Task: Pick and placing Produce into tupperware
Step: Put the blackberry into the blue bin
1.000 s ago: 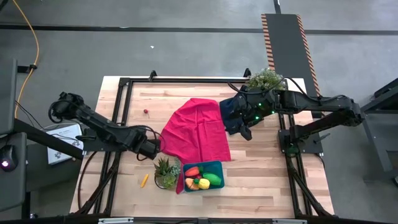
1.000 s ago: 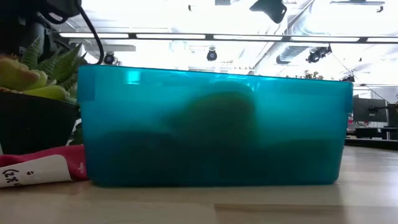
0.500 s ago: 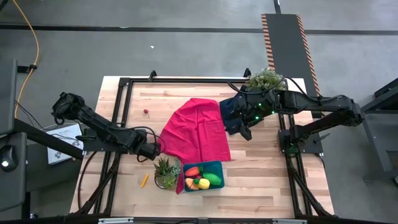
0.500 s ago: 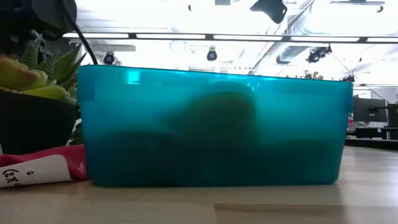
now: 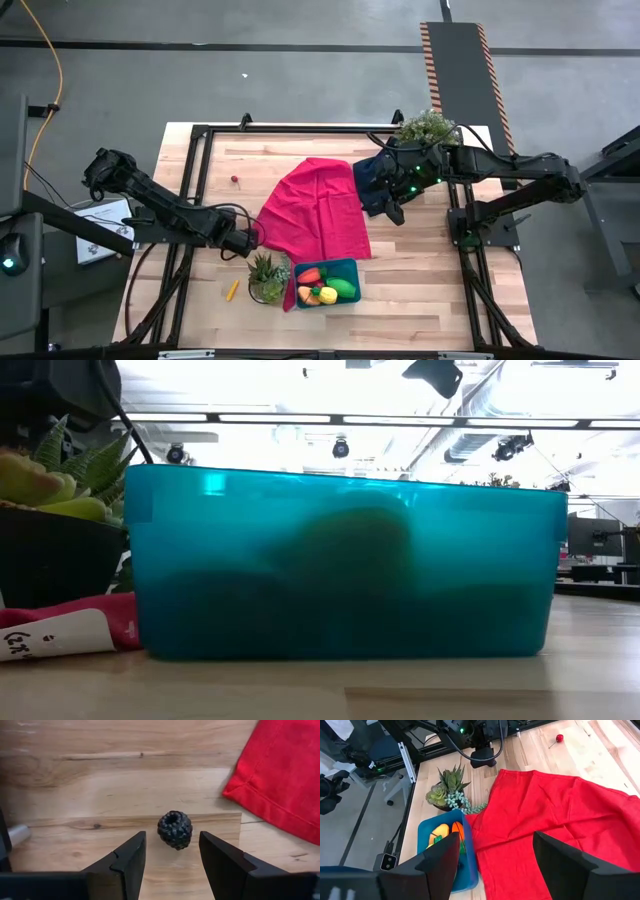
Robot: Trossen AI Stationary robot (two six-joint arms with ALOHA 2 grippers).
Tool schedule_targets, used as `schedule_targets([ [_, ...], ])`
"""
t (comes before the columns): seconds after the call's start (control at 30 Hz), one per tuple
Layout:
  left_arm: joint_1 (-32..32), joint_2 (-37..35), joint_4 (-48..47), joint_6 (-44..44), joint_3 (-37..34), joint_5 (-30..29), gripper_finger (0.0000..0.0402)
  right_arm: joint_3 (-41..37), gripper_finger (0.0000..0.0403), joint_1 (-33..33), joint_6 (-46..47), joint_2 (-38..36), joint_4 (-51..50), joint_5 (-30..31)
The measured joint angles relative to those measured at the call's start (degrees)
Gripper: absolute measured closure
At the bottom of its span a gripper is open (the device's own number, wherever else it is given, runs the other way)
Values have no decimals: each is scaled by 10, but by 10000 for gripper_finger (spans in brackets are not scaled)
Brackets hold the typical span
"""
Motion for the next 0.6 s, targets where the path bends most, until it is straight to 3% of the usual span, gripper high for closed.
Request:
schedule_targets([
  [0.6, 0, 0, -5, -13, 0, -26, 229, 0, 160, 0, -4, 0, 0, 3],
])
